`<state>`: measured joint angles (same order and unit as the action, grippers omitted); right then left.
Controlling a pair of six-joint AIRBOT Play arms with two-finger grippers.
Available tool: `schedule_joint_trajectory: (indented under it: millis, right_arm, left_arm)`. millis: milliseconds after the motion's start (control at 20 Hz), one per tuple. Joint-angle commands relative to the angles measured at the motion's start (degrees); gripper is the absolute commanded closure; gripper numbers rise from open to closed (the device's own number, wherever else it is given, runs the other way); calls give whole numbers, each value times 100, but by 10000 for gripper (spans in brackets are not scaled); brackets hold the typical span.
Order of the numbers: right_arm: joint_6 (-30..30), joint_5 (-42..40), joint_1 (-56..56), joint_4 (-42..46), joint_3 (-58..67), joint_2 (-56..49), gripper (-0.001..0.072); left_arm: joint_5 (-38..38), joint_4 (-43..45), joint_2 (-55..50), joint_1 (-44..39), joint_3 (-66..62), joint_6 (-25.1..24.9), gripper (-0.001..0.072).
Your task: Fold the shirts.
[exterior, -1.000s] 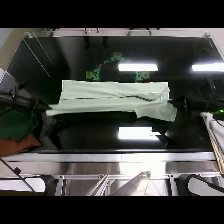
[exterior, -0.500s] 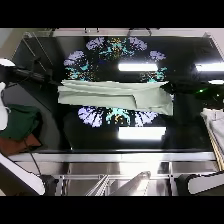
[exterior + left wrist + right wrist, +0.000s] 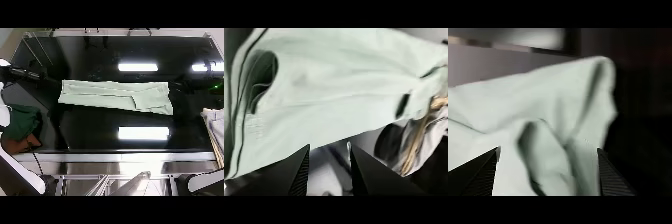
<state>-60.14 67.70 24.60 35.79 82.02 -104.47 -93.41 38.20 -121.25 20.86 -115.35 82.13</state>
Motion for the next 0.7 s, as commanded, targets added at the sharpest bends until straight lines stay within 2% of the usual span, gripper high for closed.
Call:
schedule_joint_trajectory:
  millis: [0, 50, 200, 350, 400, 450, 500, 650]
  right_arm:
    - [-699, 496, 50, 955, 129, -299, 26]
    - [-699, 654, -59, 898, 129, -452, 27]
    - [-664, 778, -553, 636, 129, -767, 27]
    - [-415, 758, -1049, 4, 131, -949, 51]
    - [-413, 728, -1143, -142, 131, -984, 142]
    - [-413, 708, -1198, -179, 133, -997, 503]
    - [-409, 686, -1193, -195, 138, -994, 689]
    - [-411, 946, -1047, -199, 173, -953, 695]
  left_arm:
    - [-52, -708, 247, 267, 103, 52, 659]
    - [-120, -614, 339, 249, 98, 15, 714]
    - [2, -164, 645, -50, 98, -282, 715]
    - [66, -127, 841, -643, 98, -610, 715]
    - [55, -127, 870, -933, 98, -636, 715]
    - [66, -129, 870, -1244, 98, -688, 715]
    - [125, -66, 850, -1613, 98, -715, 715]
    - [811, 595, 658, -2796, 98, -715, 713]
